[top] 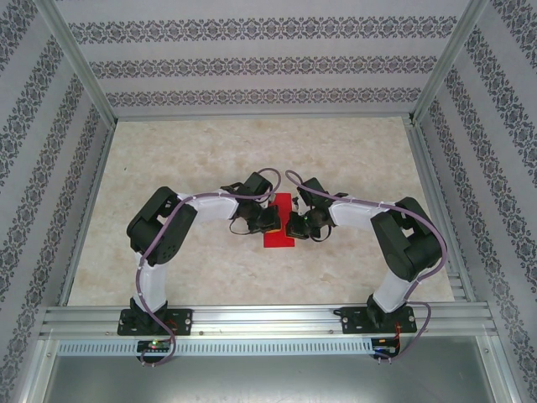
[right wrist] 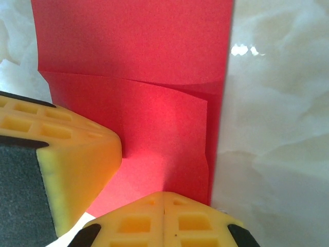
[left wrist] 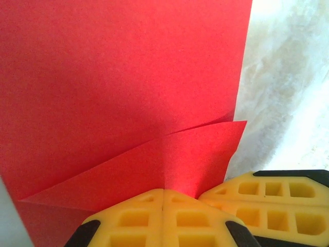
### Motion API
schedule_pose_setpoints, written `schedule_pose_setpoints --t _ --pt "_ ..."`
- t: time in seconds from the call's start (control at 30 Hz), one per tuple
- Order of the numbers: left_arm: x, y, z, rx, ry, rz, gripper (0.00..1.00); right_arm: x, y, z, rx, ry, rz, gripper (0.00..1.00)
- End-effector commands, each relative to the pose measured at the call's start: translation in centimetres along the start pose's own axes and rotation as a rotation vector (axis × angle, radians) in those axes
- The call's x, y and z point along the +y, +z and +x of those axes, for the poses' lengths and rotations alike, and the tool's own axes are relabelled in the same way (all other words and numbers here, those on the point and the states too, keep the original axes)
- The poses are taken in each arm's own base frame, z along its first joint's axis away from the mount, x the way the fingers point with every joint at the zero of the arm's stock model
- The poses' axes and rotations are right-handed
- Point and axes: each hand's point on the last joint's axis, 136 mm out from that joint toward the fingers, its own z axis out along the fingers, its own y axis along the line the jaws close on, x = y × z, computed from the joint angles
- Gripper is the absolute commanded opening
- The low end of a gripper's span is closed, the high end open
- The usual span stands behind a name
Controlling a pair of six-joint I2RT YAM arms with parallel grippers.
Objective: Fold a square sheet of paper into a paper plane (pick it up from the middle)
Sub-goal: Fold the triangle a second time at the center of the table, then turn over the paper at the center of the table.
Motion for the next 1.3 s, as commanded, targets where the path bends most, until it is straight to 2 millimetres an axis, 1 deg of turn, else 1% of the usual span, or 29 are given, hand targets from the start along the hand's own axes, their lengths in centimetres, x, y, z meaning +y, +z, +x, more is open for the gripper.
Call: schedule_pose_setpoints --t 0.0,0.17,0.27,0.37,0.43,0.53,0.6,0.67,0.7,0.8,0.93,1.1,1.2,1.27 --pt "5.7 -1.5 -3.5 -0.115 -0.065 -0.192 0.07 -6.3 1.0 4.1 0.129 0.089 0.223 0.0" --pt "6.8 -2.3 -4.7 -0.121 -0.079 -0.18 0.08 -5.8 0.9 3.7 0.114 0.097 0.2 0.01" --pt "6.8 -3.0 -5.4 -0.131 -0.071 -0.173 0.09 -5.4 0.8 3.3 0.103 0.099 0.188 0.01" --pt "6.3 -4.1 -6.2 -0.15 -0.056 -0.157 0.09 -4.4 0.6 2.7 0.081 0.099 0.145 0.02" --pt "5.2 -5.0 -6.6 -0.162 -0.043 -0.118 0.12 -3.1 0.3 1.8 0.053 0.094 0.095 0.03" --pt "2.9 -6.6 -6.9 -0.183 -0.013 -0.057 0.18 -0.1 -1.1 -0.6 -0.022 0.067 0.009 0.06" --pt "1.6 -7.9 -6.9 -0.201 0.0 -0.026 0.26 2.1 -2.7 -2.7 -0.098 0.047 -0.047 0.1" --pt "1.0 -8.7 -6.7 -0.212 -0.003 -0.006 0.34 3.5 -4.4 -4.3 -0.17 0.03 -0.08 0.17" --pt "0.7 -8.9 -6.4 -0.212 -0.004 0.01 0.37 4.0 -5.2 -5.1 -0.205 0.021 -0.091 0.21" --pt "0.3 -9.3 -5.6 -0.211 -0.023 0.056 0.44 4.0 -6.5 -6.6 -0.269 0.003 -0.092 0.27" --pt "0.0 -9.0 -4.1 -0.188 -0.057 0.122 0.5 2.4 -6.4 -7.4 -0.286 -0.021 -0.03 0.37" --pt "-0.7 -7.8 -2.5 -0.15 -0.082 0.191 0.53 1.2 -5.0 -7.7 -0.25 -0.041 -0.009 0.43" --pt "-1.6 -7.1 -1.7 -0.121 -0.075 0.232 0.54 1.5 -3.8 -7.8 -0.215 -0.036 -0.06 0.4" --pt "-1.7 -6.8 -1.5 -0.116 -0.074 0.232 0.55 1.7 -2.9 -7.9 -0.193 -0.026 -0.097 0.38"
